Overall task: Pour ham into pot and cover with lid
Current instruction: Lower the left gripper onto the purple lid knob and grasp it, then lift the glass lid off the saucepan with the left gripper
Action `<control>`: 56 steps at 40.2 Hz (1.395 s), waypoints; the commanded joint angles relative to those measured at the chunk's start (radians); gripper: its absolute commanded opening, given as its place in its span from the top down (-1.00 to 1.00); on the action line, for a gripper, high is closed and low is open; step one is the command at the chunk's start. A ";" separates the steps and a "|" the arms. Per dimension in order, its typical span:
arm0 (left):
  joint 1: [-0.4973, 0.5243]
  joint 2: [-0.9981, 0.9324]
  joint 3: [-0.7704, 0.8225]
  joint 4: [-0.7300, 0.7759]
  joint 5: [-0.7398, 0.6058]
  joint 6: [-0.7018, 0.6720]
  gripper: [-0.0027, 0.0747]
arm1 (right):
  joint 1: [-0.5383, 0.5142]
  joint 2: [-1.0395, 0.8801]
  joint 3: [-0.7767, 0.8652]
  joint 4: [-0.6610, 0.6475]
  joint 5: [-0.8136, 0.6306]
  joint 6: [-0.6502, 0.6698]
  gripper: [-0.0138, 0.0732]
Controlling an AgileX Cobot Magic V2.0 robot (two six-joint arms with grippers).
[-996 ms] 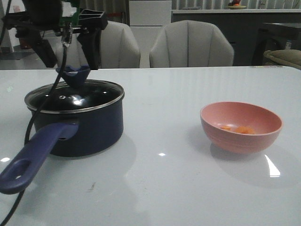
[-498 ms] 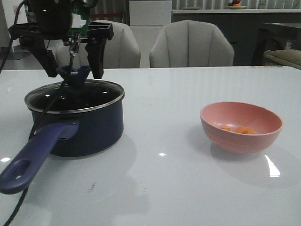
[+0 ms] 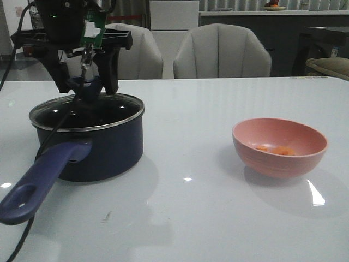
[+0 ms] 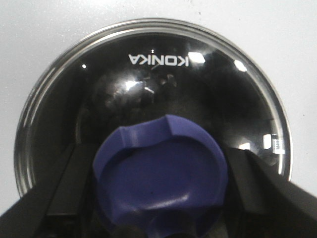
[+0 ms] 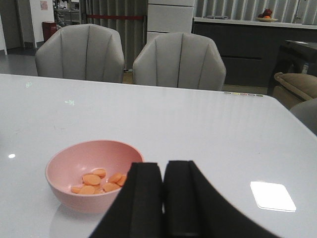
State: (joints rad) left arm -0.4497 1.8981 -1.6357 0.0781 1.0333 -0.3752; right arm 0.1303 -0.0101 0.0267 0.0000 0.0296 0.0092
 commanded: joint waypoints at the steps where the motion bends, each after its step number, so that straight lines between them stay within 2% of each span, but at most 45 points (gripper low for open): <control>1: -0.006 -0.046 -0.050 0.023 -0.021 -0.010 0.36 | -0.004 -0.020 -0.005 -0.009 -0.078 -0.003 0.34; 9: -0.006 -0.074 -0.094 0.024 -0.009 0.008 0.36 | -0.004 -0.020 -0.005 -0.009 -0.078 -0.003 0.34; 17: 0.018 -0.128 -0.094 0.028 0.031 0.110 0.36 | -0.004 -0.020 -0.005 -0.009 -0.078 -0.003 0.34; 20: 0.053 -0.154 -0.094 0.006 0.056 0.173 0.36 | -0.004 -0.020 -0.005 -0.009 -0.078 -0.003 0.34; 25: 0.139 -0.209 -0.077 0.003 0.070 0.205 0.36 | -0.004 -0.020 -0.005 -0.009 -0.078 -0.003 0.34; 32: 0.322 -0.295 0.020 -0.008 0.061 0.289 0.36 | -0.004 -0.020 -0.005 -0.009 -0.078 -0.003 0.34; 40: 0.567 -0.346 0.186 -0.187 -0.035 0.431 0.36 | -0.004 -0.020 -0.005 -0.009 -0.078 -0.003 0.34; 43: 0.624 -0.346 0.246 -0.227 -0.070 0.470 0.36 | -0.004 -0.020 -0.005 -0.009 -0.078 -0.003 0.34; 56: 0.631 -0.327 0.510 -0.231 -0.357 0.474 0.27 | -0.004 -0.020 -0.005 -0.009 -0.078 -0.003 0.34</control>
State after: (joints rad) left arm 0.1876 1.6042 -1.1309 -0.1306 0.7891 0.0962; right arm 0.1303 -0.0101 0.0267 0.0000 0.0296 0.0092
